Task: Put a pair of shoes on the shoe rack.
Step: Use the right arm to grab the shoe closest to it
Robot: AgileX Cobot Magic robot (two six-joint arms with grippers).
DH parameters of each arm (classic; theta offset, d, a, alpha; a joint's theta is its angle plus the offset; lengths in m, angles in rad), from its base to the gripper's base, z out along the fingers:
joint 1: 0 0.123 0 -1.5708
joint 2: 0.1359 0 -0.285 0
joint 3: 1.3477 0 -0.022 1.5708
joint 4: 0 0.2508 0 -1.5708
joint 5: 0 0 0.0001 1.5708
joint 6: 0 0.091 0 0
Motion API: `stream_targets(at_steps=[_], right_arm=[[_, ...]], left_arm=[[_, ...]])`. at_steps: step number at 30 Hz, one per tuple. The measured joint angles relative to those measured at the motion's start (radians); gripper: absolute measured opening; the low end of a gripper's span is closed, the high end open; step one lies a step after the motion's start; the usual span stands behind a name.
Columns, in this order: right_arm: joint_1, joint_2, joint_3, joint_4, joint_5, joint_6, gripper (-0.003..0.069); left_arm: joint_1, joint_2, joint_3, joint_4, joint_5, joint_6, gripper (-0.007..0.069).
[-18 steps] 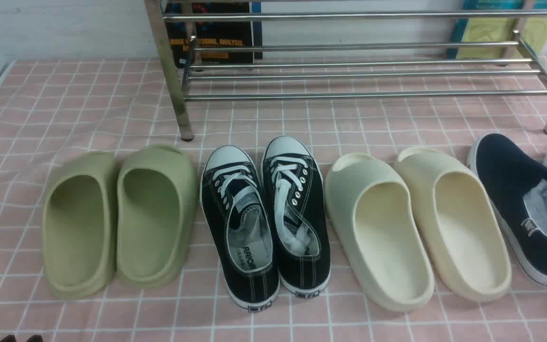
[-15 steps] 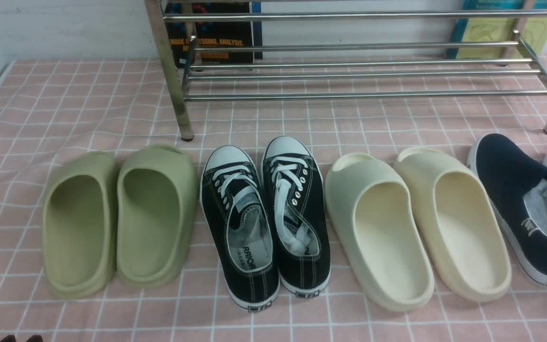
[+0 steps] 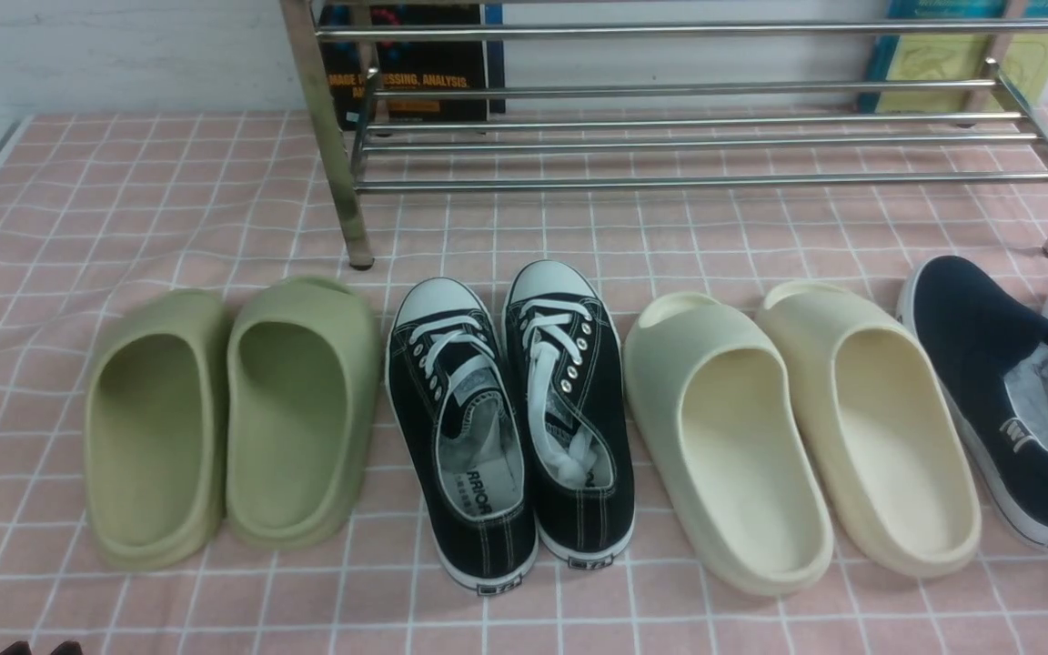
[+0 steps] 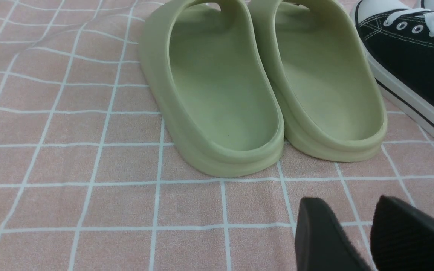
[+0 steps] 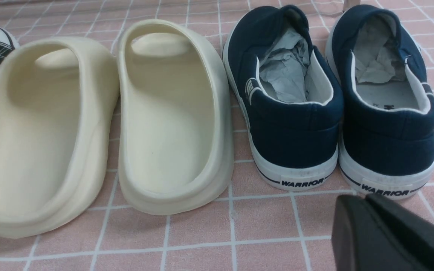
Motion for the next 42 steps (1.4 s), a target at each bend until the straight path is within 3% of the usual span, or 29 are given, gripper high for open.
stream_targets(at_steps=[21, 24, 29, 36, 39, 41, 42], right_arm=[[0.0, 0.0, 0.007, -0.011, -0.054, 0.0, 0.005], [0.0, 0.0, 0.01, -0.011, -0.15, 0.0, 0.0051], [0.0, 0.0, 0.01, -0.055, -0.521, 0.013, 0.0056], [0.0, 0.0, 0.01, -0.059, -0.938, 0.197, 0.0063], [0.0, 0.0, 0.005, -0.059, -0.963, 0.218, 0.006], [0.0, 0.0, -0.026, -0.059, -0.919, 0.22, 0.0045], [0.0, 0.001, -0.093, -0.059, -0.813, 0.207, 0.0013]], left_arm=[[0.0, 0.0, 0.0, 0.0, 0.0, 0.0, 0.0241], [0.0, 0.0, 0.0, 0.0, 0.0, -0.001, 0.0241], [0.0, 0.0, 0.0, 0.0, 0.0, -0.001, 0.0241], [0.0, 0.0, 0.0, 0.002, 0.0, -0.001, 0.0241], [0.0, 0.0, 0.0, 0.002, 0.0, -0.001, 0.0241], [0.0, 0.0, 0.0, 0.002, 0.0, -0.001, 0.0241], [0.0, 0.0, 0.0, 0.002, 0.0, -0.001, 0.0241]])
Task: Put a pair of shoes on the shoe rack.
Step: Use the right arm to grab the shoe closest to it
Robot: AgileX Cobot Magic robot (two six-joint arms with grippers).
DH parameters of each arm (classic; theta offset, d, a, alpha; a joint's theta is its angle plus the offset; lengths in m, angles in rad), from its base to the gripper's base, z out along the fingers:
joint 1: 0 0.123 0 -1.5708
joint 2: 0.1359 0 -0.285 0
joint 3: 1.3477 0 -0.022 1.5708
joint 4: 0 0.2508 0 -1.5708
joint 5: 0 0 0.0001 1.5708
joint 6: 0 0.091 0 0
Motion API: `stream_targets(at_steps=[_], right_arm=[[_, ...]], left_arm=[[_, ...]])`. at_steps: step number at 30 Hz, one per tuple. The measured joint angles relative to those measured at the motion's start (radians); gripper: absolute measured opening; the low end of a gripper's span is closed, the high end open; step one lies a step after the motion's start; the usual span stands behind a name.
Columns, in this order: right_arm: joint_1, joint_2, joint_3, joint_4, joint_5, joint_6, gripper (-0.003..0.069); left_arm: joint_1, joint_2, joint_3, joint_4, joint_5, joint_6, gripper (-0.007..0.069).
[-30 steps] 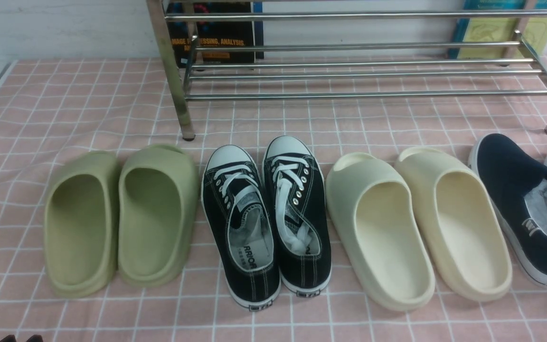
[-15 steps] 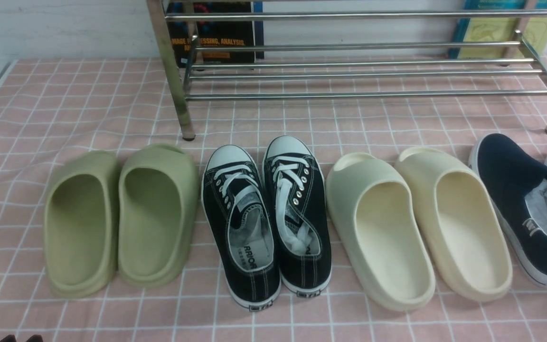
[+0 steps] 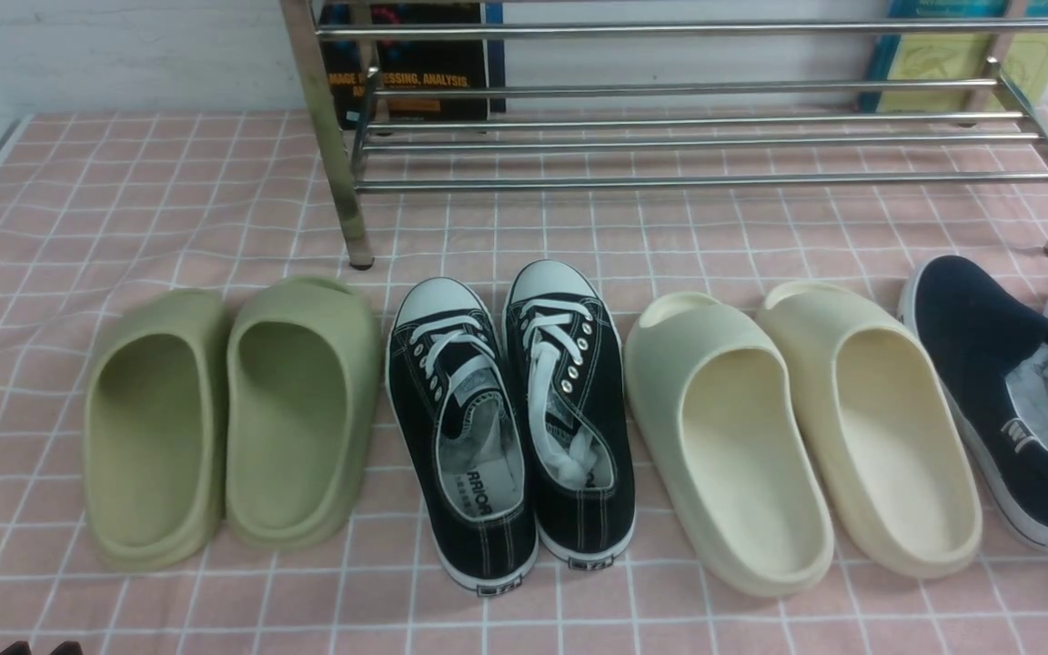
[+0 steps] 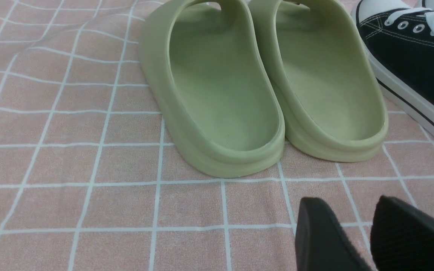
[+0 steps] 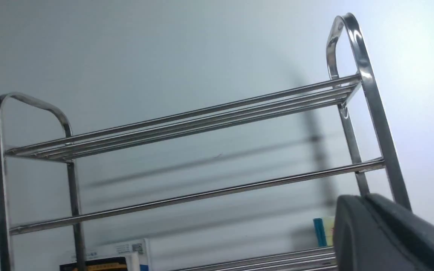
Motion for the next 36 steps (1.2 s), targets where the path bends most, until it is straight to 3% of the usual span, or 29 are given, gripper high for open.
stream_targets(at_steps=[3, 5, 6, 7, 10, 17, 19, 20, 27, 29, 33, 36], right_arm=[[0.0, 0.037, -0.135, 0.0, 0.15, -0.054, -0.0002], [0.0, 0.151, -0.309, 0.0, 0.348, -0.187, -0.0003], [0.0, 0.151, -0.309, 0.0, 0.348, -0.187, -0.0003], [0.0, 0.26, -0.412, 0.0, 0.477, -0.277, -0.0003], [0.0, 0.453, -0.524, 0.0, 0.602, -0.371, -0.0003], [0.0, 0.909, -0.716, 0.071, 0.982, -0.36, 0.0007], [0.0, 1.069, -0.793, 0.091, 1.112, -0.322, 0.0052], [0.0, 1.082, -0.799, 0.091, 1.112, -0.322, 0.0052], [0.0, 1.503, -0.965, 0.081, 1.232, -0.285, 0.041], [0.0, 1.593, -0.979, 0.079, 1.228, -0.284, 0.0472], [0.0, 1.717, -0.981, 0.079, 1.194, -0.283, 0.0465], [0.0, 1.756, -0.983, 0.092, 1.172, -0.283, 0.0338]], left_arm=[[0.0, 0.0, 0.0, 0.0, 0.0, 0.0, 0.0241], [0.0, 0.0, 0.0, 0.0, 0.0, 0.0, 0.0241], [0.0, 0.0, 0.0, 0.0, 0.0, 0.0, 0.0241], [0.0, 0.0, 0.0, 0.0, 0.0, 0.0, 0.0241], [0.0, 0.0, 0.0, 0.0, 0.0, 0.0, 0.0241], [0.0, 0.0, 0.0, 0.0, 0.0, 0.0, 0.0241], [0.0, 0.0, 0.0, 0.0, 0.0, 0.0, 0.0241], [0.0, 0.0, 0.0, 0.0, 0.0, 0.0, 0.0241], [0.0, 0.0, 0.0, 0.0, 0.0, 0.0, 0.0241], [0.0, 0.0, 0.0, 0.0, 0.0, 0.0, 0.0241], [0.0, 0.0, 0.0, 0.0, 0.0, 0.0, 0.0241], [0.0, 0.0, 0.0, 0.0, 0.0, 0.0, 0.0241]])
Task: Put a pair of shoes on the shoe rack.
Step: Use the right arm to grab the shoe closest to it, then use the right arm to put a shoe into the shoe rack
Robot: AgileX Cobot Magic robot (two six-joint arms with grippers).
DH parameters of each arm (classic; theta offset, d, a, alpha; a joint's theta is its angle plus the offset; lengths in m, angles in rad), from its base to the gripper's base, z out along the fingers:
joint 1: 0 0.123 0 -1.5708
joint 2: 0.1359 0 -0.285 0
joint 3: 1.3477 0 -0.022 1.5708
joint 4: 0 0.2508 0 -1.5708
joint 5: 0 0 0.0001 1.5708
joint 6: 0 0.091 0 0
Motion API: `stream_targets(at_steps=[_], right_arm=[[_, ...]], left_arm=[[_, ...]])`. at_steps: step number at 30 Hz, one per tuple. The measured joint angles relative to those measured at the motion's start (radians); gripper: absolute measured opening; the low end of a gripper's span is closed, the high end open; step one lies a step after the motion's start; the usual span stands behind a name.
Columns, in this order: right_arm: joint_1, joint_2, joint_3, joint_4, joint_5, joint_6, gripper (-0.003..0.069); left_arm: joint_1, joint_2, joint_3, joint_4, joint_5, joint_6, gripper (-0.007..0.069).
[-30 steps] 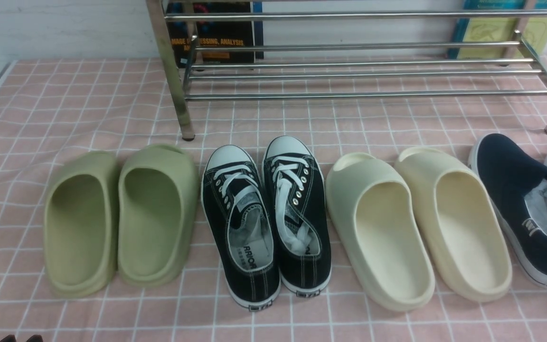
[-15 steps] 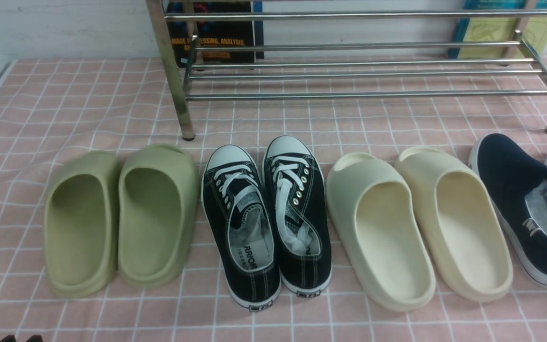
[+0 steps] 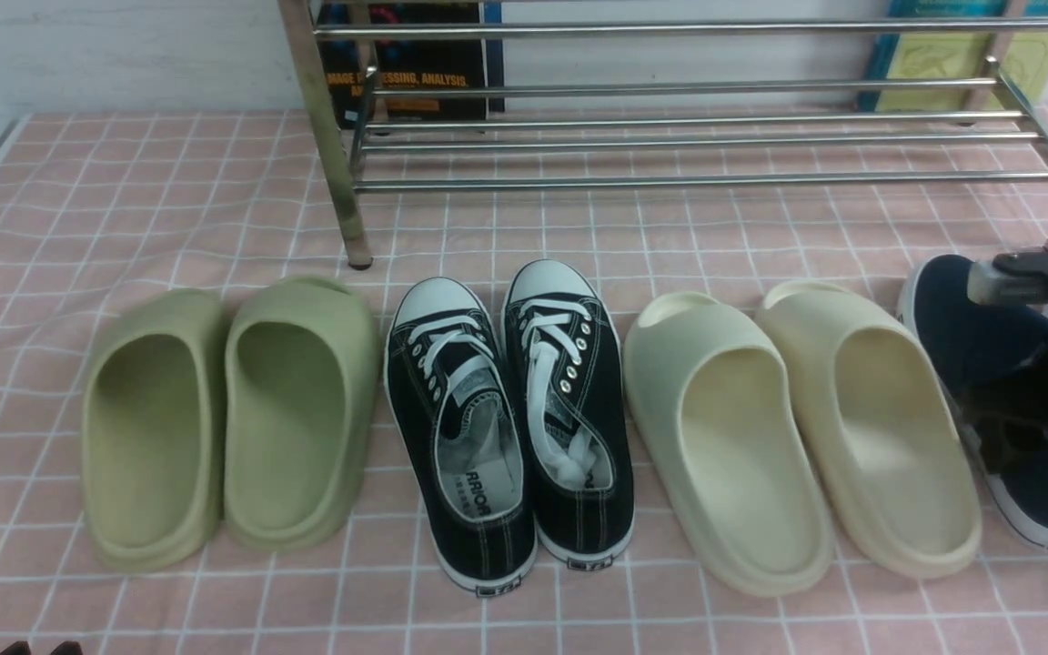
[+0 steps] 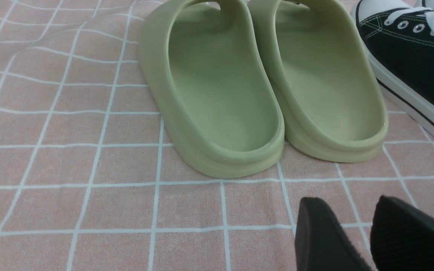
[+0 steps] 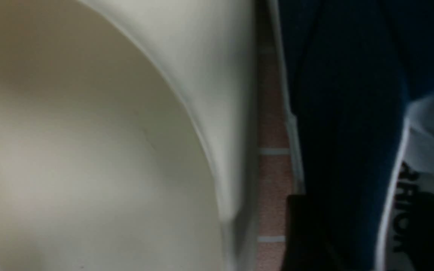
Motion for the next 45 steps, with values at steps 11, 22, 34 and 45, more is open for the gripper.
stream_targets(at_steps=[11, 22, 34, 45], right_arm=[[0.057, -0.121, -0.055, -0.013, 0.033, -0.08, 0.002], [0.105, 0.014, -0.346, -0.013, -0.039, -0.18, 0.002], [0.105, 0.468, -0.937, -0.024, 0.024, -0.18, 0.002], [0.109, 0.535, -1.069, -0.014, 0.082, -0.18, 0.0113]], left_arm=[[0.0, 0.0, 0.0, 0.001, 0.0, 0.0, 0.0241], [0.0, 0.0, 0.0, 0.001, 0.0, 0.0, 0.0241], [0.0, 0.0, 0.0, 0.001, 0.0, 0.0, 0.0241], [0.0, 0.0, 0.0, 0.001, 0.0, 0.0, 0.0241]])
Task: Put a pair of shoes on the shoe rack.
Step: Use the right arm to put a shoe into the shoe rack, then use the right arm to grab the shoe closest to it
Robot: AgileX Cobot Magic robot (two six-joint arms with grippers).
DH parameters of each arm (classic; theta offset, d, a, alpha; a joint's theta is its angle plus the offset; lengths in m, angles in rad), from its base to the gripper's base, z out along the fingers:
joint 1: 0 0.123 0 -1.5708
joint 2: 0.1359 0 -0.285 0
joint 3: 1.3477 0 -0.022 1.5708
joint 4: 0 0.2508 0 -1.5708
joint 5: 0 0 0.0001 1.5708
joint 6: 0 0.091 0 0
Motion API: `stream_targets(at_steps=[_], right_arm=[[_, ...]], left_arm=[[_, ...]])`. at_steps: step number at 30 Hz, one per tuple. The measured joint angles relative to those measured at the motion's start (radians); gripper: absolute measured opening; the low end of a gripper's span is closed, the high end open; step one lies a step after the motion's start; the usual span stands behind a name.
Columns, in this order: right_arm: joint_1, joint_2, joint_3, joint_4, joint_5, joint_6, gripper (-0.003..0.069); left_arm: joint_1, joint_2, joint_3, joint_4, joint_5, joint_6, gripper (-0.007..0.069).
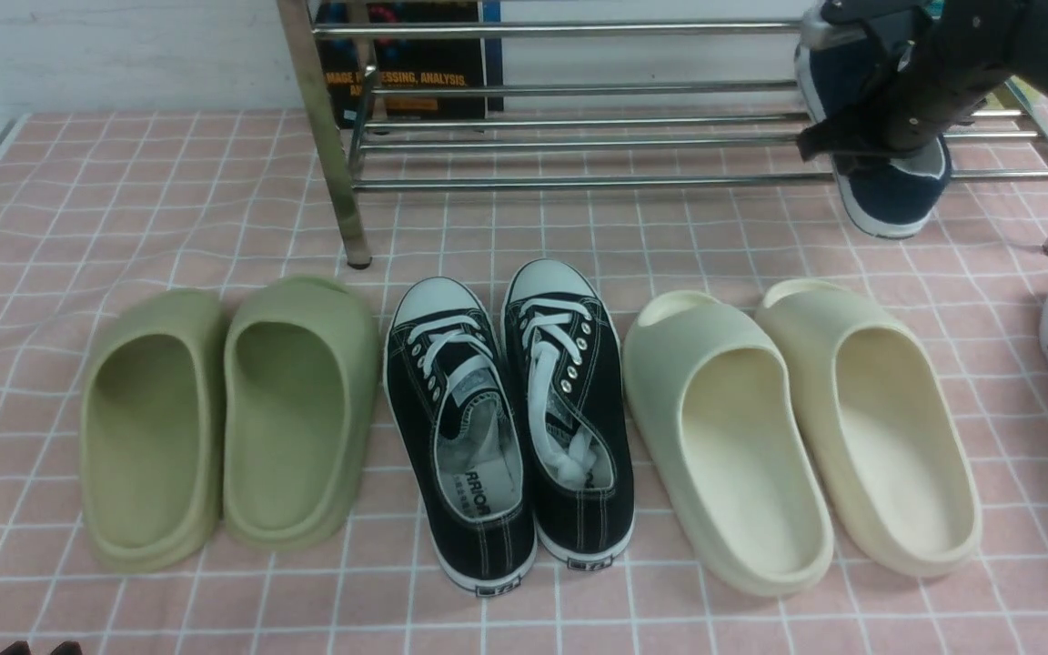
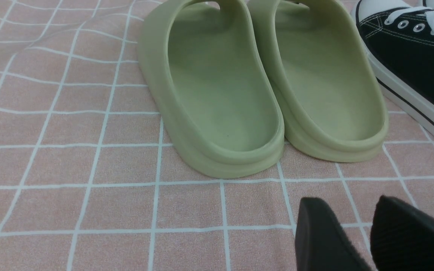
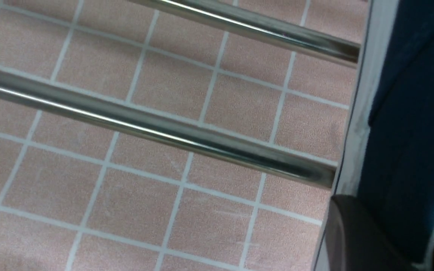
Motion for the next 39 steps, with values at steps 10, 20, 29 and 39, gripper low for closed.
stream_targets(at_steps=[10, 20, 29, 39], right_arm=[[0.0, -0.063, -0.007, 0.008, 0.121, -0.002, 0.042], [-0.043, -0.207, 0.004, -0.073, 0.368, 0.062, 0.0422], [-0.144, -0.405, 0.31, -0.087, 0.413, 0.141, 0.0422], [-0.161, -0.665, 1.054, -0.176, -0.024, 0.292, 0.0389]], left_arm=[[0.0, 0.0, 0.0, 0.0, 0.0, 0.0, 0.0241], [0.0, 0.0, 0.0, 0.0, 0.0, 0.0, 0.0241], [0.0, 0.0, 0.0, 0.0, 0.0, 0.0, 0.0241], [0.0, 0.0, 0.0, 0.003, 0.0, 0.0, 0.0241]])
